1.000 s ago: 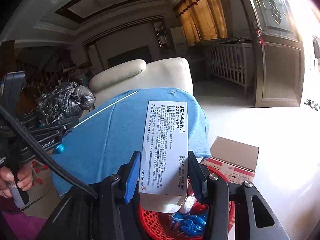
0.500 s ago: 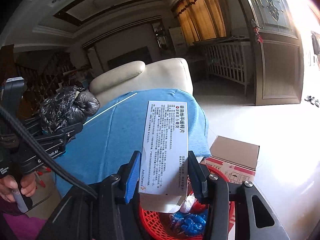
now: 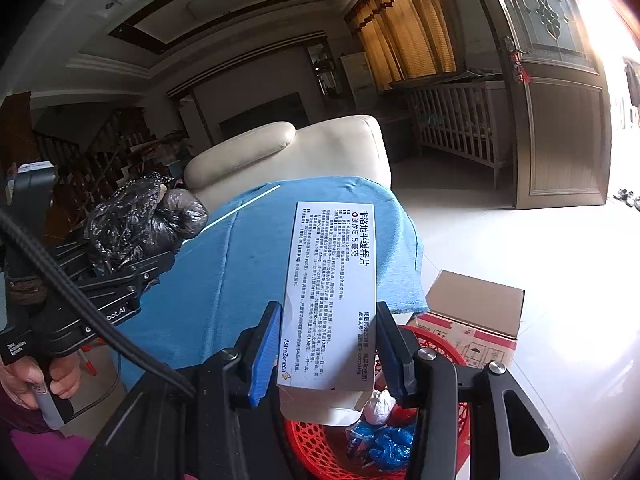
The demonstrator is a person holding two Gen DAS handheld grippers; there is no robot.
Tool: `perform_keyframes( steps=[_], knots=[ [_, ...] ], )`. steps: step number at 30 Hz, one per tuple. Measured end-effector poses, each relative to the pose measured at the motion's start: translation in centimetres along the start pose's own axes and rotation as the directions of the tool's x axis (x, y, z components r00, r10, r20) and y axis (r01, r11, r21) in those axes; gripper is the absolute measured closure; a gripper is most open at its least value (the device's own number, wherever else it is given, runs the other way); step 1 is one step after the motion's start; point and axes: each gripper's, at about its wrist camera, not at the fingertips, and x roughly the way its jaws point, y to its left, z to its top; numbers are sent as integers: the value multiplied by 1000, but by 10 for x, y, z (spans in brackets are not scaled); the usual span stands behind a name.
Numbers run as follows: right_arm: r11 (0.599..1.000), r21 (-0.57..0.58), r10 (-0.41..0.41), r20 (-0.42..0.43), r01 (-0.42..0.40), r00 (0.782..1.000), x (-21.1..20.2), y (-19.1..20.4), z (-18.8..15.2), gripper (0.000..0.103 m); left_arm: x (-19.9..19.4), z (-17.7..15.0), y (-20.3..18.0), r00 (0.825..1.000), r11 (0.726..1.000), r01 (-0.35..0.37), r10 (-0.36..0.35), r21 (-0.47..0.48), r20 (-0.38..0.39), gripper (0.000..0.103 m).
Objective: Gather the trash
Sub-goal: 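Carry the black bag and white box toward the red basket with both grippers, then hold the black bag and white box above the red basket with both grippers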
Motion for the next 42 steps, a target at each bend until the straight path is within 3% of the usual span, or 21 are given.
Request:
perform_keyframes(
  steps=[42],
  knots=[
    [997,65,40,-39,-37,998,15,-21,0,55,22,9,7,995,997,68,-65,33,-69,64]
  ],
)
